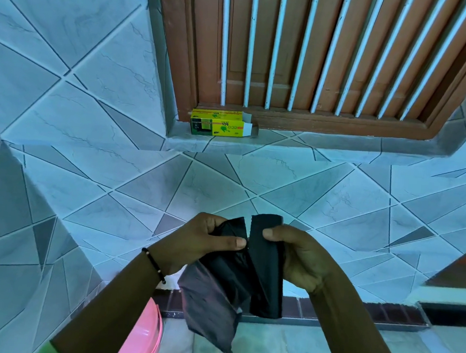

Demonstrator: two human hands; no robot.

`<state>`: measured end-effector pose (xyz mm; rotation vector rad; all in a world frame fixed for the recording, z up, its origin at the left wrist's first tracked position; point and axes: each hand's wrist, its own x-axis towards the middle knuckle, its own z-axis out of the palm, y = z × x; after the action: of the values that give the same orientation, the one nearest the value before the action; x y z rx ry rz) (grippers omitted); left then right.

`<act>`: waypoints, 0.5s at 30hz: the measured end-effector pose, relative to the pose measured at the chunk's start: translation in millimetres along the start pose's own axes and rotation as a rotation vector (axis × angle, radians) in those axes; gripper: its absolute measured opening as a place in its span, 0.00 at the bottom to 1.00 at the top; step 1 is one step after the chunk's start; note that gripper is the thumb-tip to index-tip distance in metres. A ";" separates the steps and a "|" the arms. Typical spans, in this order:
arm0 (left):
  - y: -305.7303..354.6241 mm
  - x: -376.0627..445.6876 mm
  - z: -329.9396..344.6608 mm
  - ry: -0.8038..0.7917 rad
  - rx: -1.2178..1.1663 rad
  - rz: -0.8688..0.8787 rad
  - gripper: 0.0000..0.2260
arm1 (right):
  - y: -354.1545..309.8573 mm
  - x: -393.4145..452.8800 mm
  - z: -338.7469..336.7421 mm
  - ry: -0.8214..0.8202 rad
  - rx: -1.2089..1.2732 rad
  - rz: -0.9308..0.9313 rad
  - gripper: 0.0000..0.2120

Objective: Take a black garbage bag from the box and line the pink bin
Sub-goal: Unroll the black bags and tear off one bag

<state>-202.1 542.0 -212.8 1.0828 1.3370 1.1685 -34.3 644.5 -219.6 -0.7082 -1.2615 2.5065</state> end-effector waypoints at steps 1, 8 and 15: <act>-1.2 -0.9 -2.0 0.005 -0.011 -0.008 0.02 | -0.4 -0.6 -0.6 -0.014 -0.009 0.013 0.23; -0.3 -2.7 -9.2 0.009 -0.086 -0.055 0.07 | 0.5 11.6 -2.4 0.091 0.076 0.003 0.33; 2.6 -5.8 -9.8 -0.044 -0.042 -0.088 0.04 | 6.1 12.8 4.9 0.032 0.060 0.085 0.22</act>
<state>-211.4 535.8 -209.3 1.0038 1.3077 1.0972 -47.8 642.9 -226.0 -0.7999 -1.1632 2.5785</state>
